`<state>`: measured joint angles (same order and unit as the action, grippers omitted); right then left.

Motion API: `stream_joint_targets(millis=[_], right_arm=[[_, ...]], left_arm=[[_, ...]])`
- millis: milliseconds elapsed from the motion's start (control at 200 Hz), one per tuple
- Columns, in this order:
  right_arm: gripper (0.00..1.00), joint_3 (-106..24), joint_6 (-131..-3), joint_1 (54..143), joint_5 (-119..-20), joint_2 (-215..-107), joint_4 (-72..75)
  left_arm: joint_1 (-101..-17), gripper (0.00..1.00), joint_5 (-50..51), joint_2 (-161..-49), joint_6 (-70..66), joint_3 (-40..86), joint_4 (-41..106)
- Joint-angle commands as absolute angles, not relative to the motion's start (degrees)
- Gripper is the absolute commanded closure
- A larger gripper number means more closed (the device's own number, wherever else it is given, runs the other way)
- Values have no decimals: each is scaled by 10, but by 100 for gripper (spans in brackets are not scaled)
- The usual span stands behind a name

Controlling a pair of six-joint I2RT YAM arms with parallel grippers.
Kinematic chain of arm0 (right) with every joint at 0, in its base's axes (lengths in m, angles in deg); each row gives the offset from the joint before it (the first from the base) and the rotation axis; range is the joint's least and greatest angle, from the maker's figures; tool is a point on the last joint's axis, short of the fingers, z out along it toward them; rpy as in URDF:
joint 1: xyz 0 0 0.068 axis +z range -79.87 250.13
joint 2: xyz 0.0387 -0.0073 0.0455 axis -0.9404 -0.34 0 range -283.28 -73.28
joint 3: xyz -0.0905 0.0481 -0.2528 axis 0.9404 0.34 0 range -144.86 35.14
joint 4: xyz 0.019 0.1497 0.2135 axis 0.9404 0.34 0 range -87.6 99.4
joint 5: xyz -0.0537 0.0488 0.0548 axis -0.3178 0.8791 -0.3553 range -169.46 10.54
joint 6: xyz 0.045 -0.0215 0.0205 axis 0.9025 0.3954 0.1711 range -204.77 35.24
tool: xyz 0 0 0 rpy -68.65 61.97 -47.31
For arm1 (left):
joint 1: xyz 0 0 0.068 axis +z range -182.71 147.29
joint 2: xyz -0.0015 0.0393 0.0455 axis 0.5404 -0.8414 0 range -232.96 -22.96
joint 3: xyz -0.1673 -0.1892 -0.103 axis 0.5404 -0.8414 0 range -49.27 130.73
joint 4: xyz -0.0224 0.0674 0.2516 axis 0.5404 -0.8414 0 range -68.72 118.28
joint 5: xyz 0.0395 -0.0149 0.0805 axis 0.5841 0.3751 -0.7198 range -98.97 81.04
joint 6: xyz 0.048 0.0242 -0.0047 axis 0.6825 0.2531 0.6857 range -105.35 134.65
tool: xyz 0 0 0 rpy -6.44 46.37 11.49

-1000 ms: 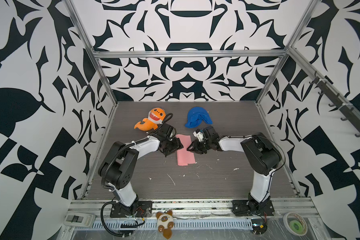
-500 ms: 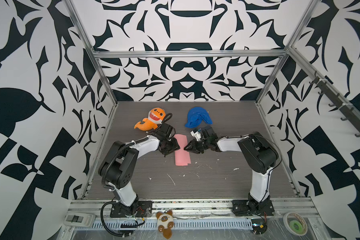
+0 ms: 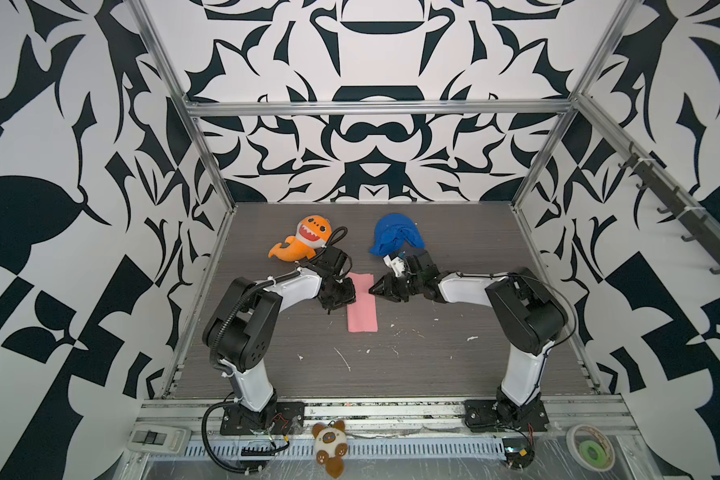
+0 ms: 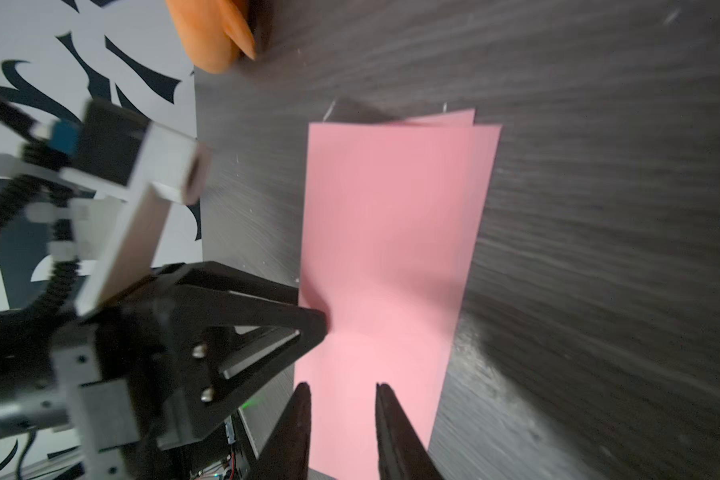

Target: Fold a paper plane with a square sheet of paper (pick it up from the middle)

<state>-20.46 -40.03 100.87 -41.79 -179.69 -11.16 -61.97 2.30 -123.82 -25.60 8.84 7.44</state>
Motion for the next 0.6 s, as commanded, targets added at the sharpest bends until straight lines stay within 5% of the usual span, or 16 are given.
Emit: stream_joint_targets(millis=[0,595], right_arm=[[69,-184,-401,1002,-467,-1766,-119],[69,-156,-394,997,-547,-1742,-92]], left_arm=[[-617,67,10,-1250,-244,99,51],[-617,66,-33,-1249,-281,78,67]])
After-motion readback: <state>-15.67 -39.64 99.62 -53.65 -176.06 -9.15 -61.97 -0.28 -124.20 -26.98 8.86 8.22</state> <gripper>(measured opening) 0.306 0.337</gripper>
